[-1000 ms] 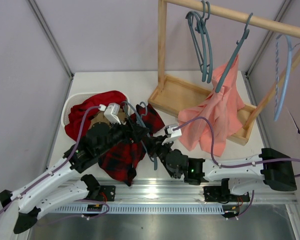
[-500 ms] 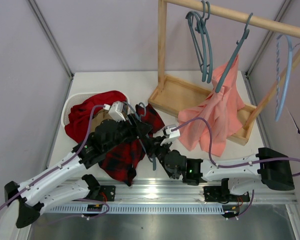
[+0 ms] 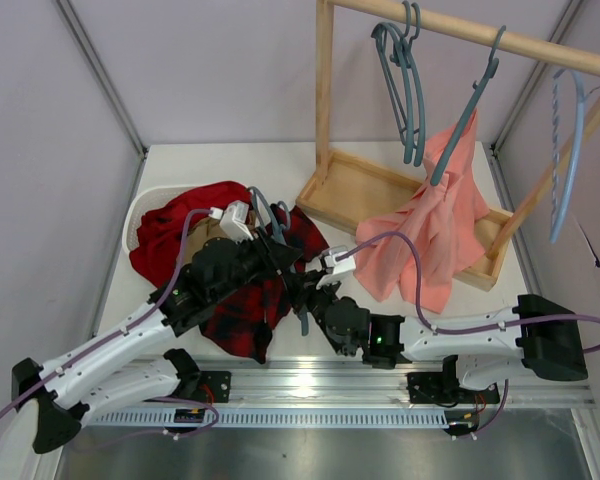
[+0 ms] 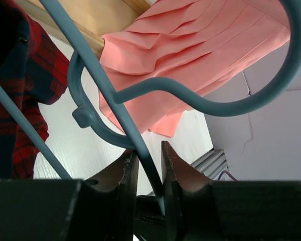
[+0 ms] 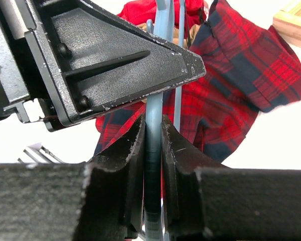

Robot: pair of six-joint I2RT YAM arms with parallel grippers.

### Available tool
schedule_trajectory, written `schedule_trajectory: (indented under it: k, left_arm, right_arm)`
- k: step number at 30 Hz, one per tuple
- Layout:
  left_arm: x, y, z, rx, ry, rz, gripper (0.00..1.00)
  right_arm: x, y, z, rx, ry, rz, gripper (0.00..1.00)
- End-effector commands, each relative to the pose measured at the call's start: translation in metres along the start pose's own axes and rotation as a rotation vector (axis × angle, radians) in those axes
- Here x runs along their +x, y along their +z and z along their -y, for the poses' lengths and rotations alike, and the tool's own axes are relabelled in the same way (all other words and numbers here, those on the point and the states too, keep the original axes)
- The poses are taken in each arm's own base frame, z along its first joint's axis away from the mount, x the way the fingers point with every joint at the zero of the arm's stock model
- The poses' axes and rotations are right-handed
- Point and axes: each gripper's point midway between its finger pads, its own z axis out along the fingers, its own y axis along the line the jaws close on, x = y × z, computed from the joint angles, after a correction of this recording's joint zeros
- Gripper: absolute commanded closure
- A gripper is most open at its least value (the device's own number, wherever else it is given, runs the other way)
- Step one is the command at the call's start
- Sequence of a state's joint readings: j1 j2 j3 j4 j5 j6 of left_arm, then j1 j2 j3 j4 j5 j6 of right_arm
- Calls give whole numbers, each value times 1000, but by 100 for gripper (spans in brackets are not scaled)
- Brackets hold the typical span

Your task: Place the skirt on the hanger

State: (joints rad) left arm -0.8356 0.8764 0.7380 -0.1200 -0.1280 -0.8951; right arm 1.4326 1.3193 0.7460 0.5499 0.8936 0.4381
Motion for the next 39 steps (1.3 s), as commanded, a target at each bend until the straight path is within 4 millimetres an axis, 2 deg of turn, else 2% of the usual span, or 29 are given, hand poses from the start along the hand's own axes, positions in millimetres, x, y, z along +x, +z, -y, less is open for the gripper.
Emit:
schedule_trajectory:
  k: [1, 2, 5, 9, 14, 17, 19, 22, 27, 28, 31, 33, 35, 36, 39]
  left_arm:
    - [-34, -7, 26, 83, 44, 114, 82]
    - [-37, -7, 24, 75, 50, 120, 83]
    - [-41, -8, 19, 67, 71, 124, 84]
    - [-48, -14, 11, 49, 118, 118, 85]
    - [-53, -22, 6, 54, 159, 110, 85]
    - [-47, -23, 9, 85, 180, 75, 85]
    - [-45, -23, 6, 74, 204, 51, 85]
    - [-47, -27, 6, 68, 252, 20, 85]
    - [-60, -37, 0, 62, 278, 36, 85]
    - [-61, -38, 1, 70, 273, 45, 86]
    - [-59, -36, -2, 79, 236, 45, 87]
    - [-52, -33, -8, 79, 202, 37, 89]
    - [-56, -34, -1, 120, 191, 71, 90]
    - [-49, -31, -7, 121, 179, 64, 91]
    - [-53, -33, -1, 155, 178, 95, 91]
  right_arm:
    - [-1, -1, -16, -30, 25, -39, 86]
    - [-1, -1, -16, -25, 30, -48, 75]
    - [0, -8, -15, -35, 36, -84, 55]
    - [2, -19, -10, -56, 32, -154, 41]
    - [8, -29, 1, -57, 18, -212, 40]
    - [14, -34, 0, -112, 9, -218, 42]
    - [11, -39, -7, -165, 4, -220, 41]
    - [10, -46, -6, -187, -18, -246, 41]
    - [18, -57, 18, -147, -1, -279, 46]
    - [27, -60, 28, -139, -9, -294, 48]
    - [45, -66, 37, -129, 7, -336, 48]
    - [54, -69, 34, -163, 0, -366, 48]
    - [62, -70, 26, -210, -7, -378, 48]
    - [67, -72, 21, -249, -28, -395, 49]
    - [80, -70, 9, -288, -54, -416, 50]
